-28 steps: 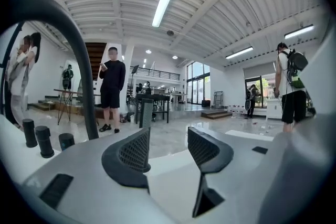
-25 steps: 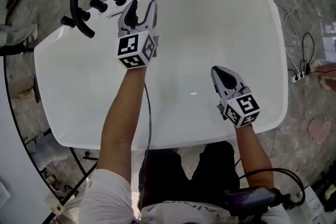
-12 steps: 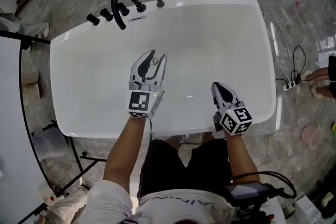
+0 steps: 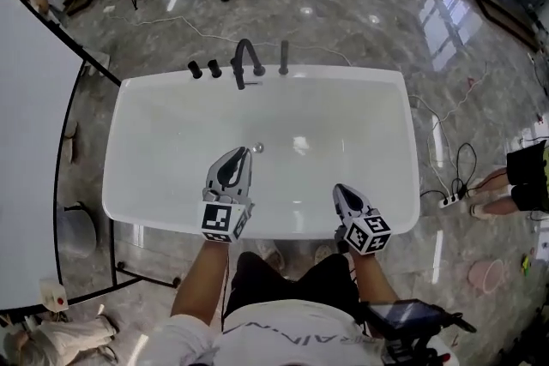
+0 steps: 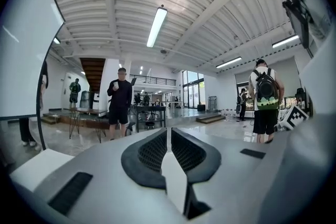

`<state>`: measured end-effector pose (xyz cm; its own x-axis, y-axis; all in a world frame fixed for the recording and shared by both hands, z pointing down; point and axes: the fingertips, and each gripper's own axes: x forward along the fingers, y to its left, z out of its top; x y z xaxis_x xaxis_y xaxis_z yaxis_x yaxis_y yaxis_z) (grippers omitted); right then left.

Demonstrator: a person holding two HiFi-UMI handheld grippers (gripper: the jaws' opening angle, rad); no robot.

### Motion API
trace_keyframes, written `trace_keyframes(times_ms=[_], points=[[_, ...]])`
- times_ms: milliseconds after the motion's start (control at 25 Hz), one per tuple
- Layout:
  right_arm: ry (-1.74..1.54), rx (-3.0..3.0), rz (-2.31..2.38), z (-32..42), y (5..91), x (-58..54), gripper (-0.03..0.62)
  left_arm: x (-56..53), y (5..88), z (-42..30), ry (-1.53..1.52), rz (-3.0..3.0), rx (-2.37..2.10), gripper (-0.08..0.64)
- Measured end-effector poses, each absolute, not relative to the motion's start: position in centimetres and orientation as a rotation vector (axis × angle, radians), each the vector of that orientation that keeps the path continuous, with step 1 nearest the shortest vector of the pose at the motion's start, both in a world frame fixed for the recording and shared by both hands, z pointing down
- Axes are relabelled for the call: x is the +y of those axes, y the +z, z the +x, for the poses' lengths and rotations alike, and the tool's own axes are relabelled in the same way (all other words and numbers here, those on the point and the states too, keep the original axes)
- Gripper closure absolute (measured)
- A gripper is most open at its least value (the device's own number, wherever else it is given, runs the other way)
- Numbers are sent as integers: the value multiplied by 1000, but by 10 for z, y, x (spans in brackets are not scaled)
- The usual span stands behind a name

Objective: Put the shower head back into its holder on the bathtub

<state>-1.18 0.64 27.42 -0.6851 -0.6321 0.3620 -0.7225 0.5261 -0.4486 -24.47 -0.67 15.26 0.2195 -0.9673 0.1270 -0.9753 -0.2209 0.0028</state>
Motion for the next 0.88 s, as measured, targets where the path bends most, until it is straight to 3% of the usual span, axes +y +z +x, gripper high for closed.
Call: trace_keyframes(times_ms=[200, 600, 880], points=[[851, -2746, 1048, 13, 219, 16, 584, 40, 125, -202, 147, 2297, -1991, 541], [467, -2920, 870, 92, 118, 42, 584, 89, 65, -99, 120, 2231, -2069, 543], [382, -3006, 845, 100, 67, 65, 584, 133, 20, -90, 136, 2196, -2109, 543]])
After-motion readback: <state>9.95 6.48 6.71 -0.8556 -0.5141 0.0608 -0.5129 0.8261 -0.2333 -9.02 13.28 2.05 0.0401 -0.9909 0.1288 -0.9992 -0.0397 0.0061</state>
